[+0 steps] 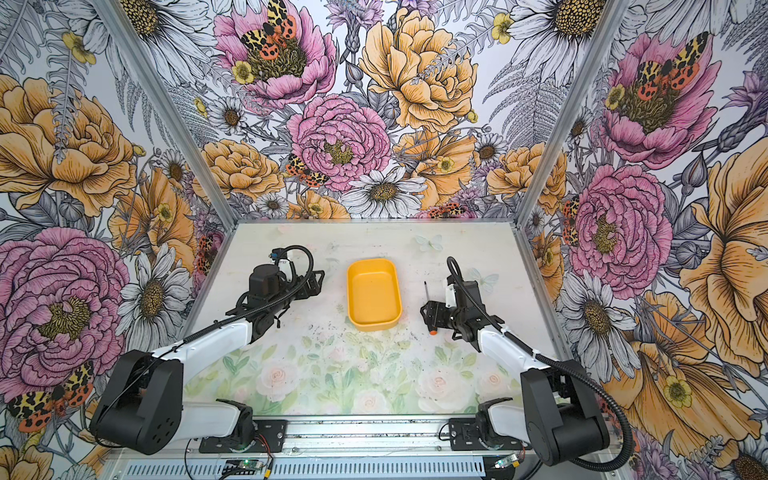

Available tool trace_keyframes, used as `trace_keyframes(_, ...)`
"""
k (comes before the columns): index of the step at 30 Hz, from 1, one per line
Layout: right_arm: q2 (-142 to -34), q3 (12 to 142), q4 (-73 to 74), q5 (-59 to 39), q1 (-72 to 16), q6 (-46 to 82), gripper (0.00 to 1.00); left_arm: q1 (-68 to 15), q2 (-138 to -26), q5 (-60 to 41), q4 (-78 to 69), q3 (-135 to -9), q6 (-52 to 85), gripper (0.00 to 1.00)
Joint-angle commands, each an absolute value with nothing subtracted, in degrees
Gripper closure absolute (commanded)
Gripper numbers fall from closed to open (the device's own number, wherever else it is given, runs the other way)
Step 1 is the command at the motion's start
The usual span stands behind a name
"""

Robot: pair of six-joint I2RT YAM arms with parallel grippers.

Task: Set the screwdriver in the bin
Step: 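Lower the right gripper onto the screwdriver handle and close it while the left arm lifts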

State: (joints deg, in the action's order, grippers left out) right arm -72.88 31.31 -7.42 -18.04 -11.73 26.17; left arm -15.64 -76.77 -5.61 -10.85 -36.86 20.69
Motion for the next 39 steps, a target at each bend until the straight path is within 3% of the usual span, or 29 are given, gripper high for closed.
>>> trace_keyframes(1, -74.0, 31.5, -7.8, -16.3, -12.4, 27.3, 0.20, -15.3, -76.9, -5.3, -9.8, -35.6, 20.9, 0.01)
trace_keyframes(15, -79.5, 33.8, -9.0, -11.7, -14.2, 27.2, 0.28, -14.0, -76.6, -5.7, -8.6, -34.2, 20.6, 0.01)
trace_keyframes(39, -87.9, 39.6, -14.3, -2.8, -20.2, 27.1, 0.50, -12.7, -72.2, -5.8, -6.9, -31.8, 21.2, 0.01)
